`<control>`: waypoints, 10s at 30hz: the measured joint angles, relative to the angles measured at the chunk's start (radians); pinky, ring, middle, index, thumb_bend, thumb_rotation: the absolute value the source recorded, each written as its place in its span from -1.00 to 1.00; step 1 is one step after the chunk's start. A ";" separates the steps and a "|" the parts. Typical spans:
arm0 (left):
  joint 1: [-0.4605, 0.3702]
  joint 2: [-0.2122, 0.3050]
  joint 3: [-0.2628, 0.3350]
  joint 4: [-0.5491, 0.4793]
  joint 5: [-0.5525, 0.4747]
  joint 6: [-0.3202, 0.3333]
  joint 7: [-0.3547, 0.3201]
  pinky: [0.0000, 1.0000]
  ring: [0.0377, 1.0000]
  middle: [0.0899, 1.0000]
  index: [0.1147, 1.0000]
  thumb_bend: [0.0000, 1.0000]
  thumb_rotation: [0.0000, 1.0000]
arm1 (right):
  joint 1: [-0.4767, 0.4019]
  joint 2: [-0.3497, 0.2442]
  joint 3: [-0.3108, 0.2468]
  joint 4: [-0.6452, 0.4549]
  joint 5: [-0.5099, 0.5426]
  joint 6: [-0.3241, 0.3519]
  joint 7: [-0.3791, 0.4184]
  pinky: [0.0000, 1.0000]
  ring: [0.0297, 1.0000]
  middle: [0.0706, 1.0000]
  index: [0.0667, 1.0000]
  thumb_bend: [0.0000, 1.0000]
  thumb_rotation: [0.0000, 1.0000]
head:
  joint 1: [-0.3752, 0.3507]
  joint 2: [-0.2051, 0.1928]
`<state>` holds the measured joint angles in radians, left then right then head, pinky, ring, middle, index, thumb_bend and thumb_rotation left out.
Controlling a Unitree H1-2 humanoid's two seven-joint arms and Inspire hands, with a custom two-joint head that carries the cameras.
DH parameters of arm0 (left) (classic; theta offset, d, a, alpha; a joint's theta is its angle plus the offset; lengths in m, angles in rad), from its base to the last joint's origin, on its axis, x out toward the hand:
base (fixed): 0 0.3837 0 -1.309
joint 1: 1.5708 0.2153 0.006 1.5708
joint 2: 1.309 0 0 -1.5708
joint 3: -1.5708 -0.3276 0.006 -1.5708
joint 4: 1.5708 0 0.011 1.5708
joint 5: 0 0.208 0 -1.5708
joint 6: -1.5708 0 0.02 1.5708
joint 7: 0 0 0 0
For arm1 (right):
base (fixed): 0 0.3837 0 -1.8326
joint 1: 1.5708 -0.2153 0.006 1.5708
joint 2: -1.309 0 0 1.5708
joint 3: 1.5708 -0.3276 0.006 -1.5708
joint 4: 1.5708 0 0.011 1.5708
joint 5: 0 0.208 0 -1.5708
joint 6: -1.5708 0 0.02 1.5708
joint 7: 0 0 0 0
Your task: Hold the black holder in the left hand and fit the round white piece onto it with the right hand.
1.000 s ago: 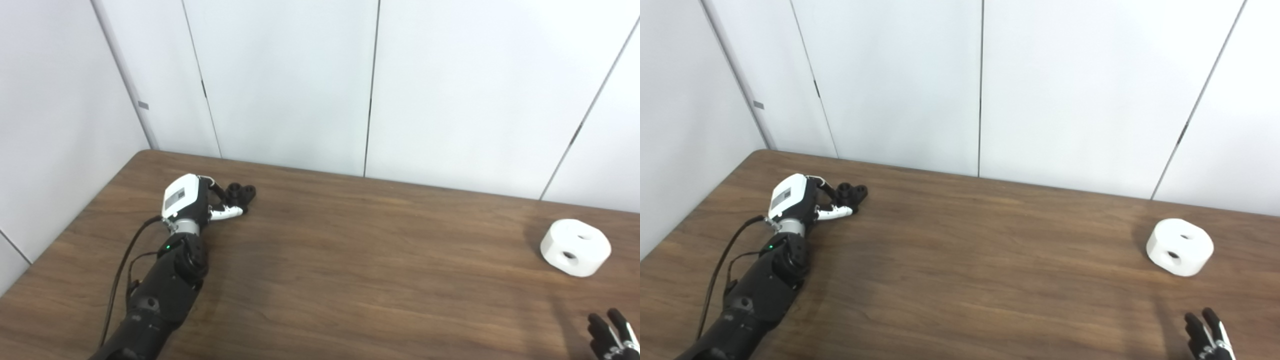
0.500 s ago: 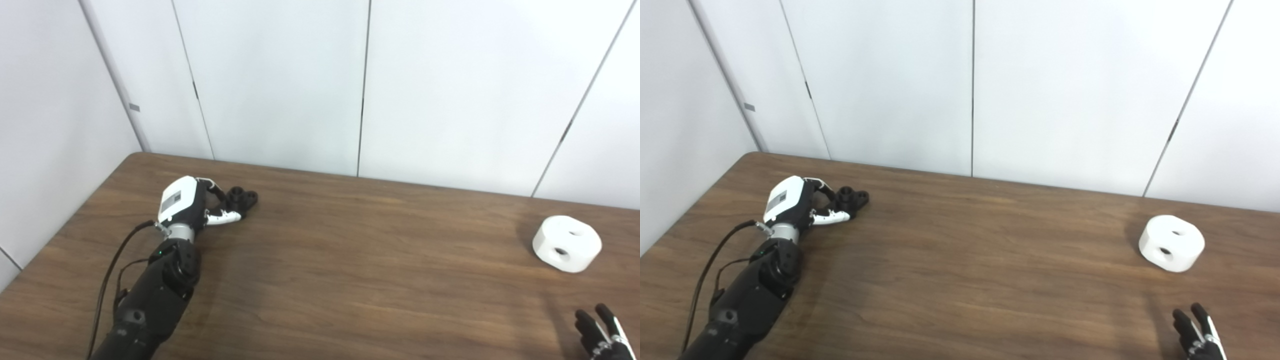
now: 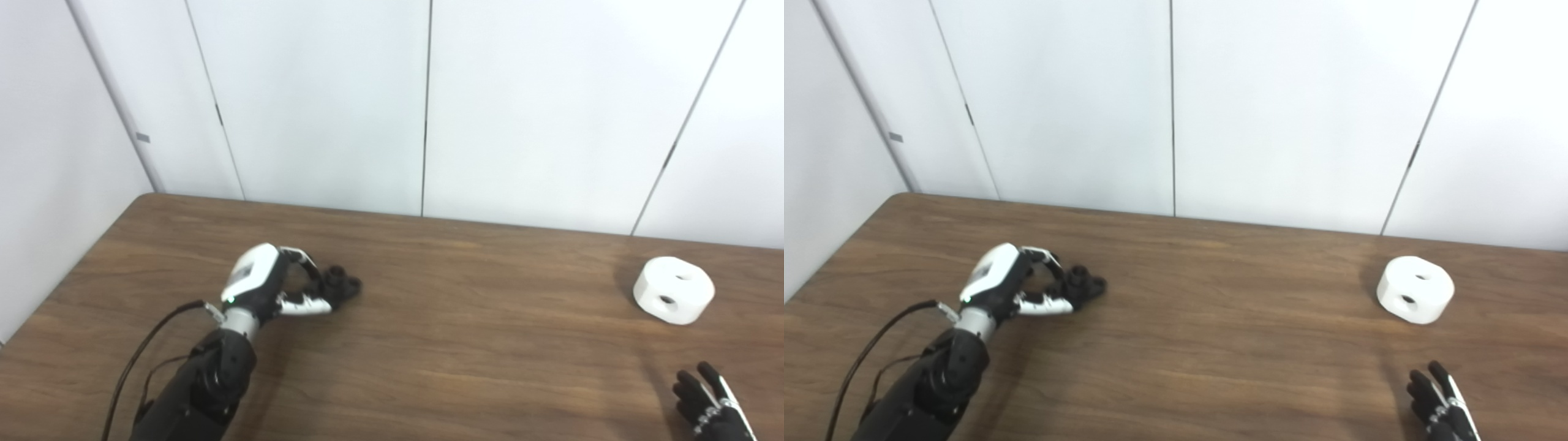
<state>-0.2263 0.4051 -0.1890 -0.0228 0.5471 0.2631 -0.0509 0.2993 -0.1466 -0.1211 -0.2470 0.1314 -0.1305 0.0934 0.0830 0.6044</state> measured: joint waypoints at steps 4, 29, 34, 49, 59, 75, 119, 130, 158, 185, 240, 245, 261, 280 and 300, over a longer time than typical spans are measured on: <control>0.043 -0.013 -0.026 -0.087 0.006 0.003 -0.046 0.48 0.66 0.51 -0.16 0.03 -0.89 | 0.000 0.000 0.010 -0.002 0.000 0.000 0.001 0.83 0.83 0.80 0.88 0.20 0.73 | -0.031 0.008; 0.238 -0.133 -0.203 -0.324 0.131 0.002 -0.154 0.77 0.80 0.60 -0.16 0.04 -0.89 | 0.015 0.011 0.085 -0.073 -0.038 0.090 -0.061 0.98 0.88 0.80 0.92 0.10 0.79 | -0.109 0.084; 0.244 -0.134 -0.219 -0.322 0.176 -0.001 -0.154 0.78 0.81 0.61 -0.16 0.03 -0.89 | 0.019 0.011 0.090 -0.096 -0.042 0.093 -0.066 0.94 0.86 0.79 0.92 0.13 0.78 | -0.118 0.098; 0.244 -0.113 -0.254 -0.314 0.334 -0.025 -0.156 0.80 0.79 0.59 -0.16 0.03 -0.88 | 0.019 0.011 0.091 -0.126 -0.064 0.129 -0.089 0.82 0.85 0.81 0.91 0.21 0.81 | -0.135 0.110; 0.244 -0.113 -0.247 -0.308 0.341 -0.040 -0.158 0.78 0.78 0.59 -0.16 0.04 -0.88 | 0.018 0.010 0.066 -0.141 -0.070 0.166 -0.104 1.00 0.91 0.80 0.86 0.26 0.30 | -0.183 0.089; 0.245 -0.110 -0.223 -0.260 0.334 -0.122 -0.120 0.76 0.75 0.56 -0.16 0.04 -0.88 | -0.141 -0.084 -0.028 -0.139 -0.234 0.251 -0.133 0.99 0.97 0.94 0.96 0.46 0.13 | -0.262 0.043; 0.270 -0.069 -0.182 -0.260 0.318 -0.205 -0.111 0.72 0.72 0.54 -0.16 0.04 -0.88 | -0.771 -0.329 0.212 0.434 -0.708 0.598 0.048 0.81 0.98 0.88 0.74 0.81 -0.23 | -0.442 0.025; 0.272 -0.069 -0.181 -0.262 0.319 -0.205 -0.111 0.72 0.72 0.54 -0.16 0.04 -0.88 | -0.800 -0.333 0.213 0.500 -0.706 0.594 0.047 0.81 0.95 0.84 0.70 0.75 -0.31 | -0.442 0.026; 0.274 -0.070 -0.177 -0.269 0.322 -0.205 -0.117 0.70 0.72 0.54 -0.16 0.04 -0.88 | -0.809 -0.346 0.236 0.498 -0.695 0.552 0.024 0.69 0.90 0.80 0.42 0.71 -0.45 | -0.434 0.032; 0.277 -0.072 -0.172 -0.284 0.323 -0.198 -0.139 0.69 0.71 0.53 -0.16 0.04 -0.88 | -0.798 -0.346 0.238 0.492 -0.697 0.463 -0.061 0.73 0.86 0.69 -0.04 0.17 -0.70 | -0.430 0.037; 0.269 -0.176 -0.214 -0.304 0.438 -0.092 -0.182 0.68 0.74 0.58 -0.15 0.04 -0.88 | -0.628 -0.317 0.309 -0.288 -0.763 0.574 0.327 0.56 0.73 0.51 -0.11 0.05 -0.73 | -0.180 0.097; 0.260 -0.181 -0.220 -0.309 0.451 -0.076 -0.196 0.65 0.74 0.59 -0.15 0.04 -0.88 | -0.624 -0.270 0.325 -0.349 -0.768 0.596 0.390 0.56 0.74 0.50 -0.11 0.05 -0.73 | -0.163 0.118; 0.246 -0.209 -0.237 -0.324 0.485 -0.038 -0.232 0.65 0.72 0.58 -0.15 0.04 -0.88 | -0.613 -0.146 0.353 -0.405 -0.797 0.597 0.489 0.59 0.74 0.47 -0.11 0.05 -0.73 | -0.118 0.169; 0.243 -0.232 -0.249 -0.324 0.514 -0.024 -0.238 0.65 0.72 0.57 -0.15 0.04 -0.88 | -0.562 -0.099 0.413 -0.396 -0.818 0.594 0.511 0.60 0.74 0.47 -0.11 0.05 -0.72 | -0.089 0.181; 0.240 -0.234 -0.252 -0.327 0.523 -0.016 -0.258 0.67 0.72 0.58 -0.15 0.04 -0.88 | -0.533 -0.085 0.455 -0.309 -0.824 0.520 0.450 0.65 0.75 0.45 -0.11 0.05 -0.72 | -0.084 0.183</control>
<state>0.0142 0.1709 -0.4408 -0.3499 1.0698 0.2473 -0.3093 -0.2334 -0.2312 0.3337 -0.5562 -0.6923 0.3898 0.5436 -0.0015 0.7869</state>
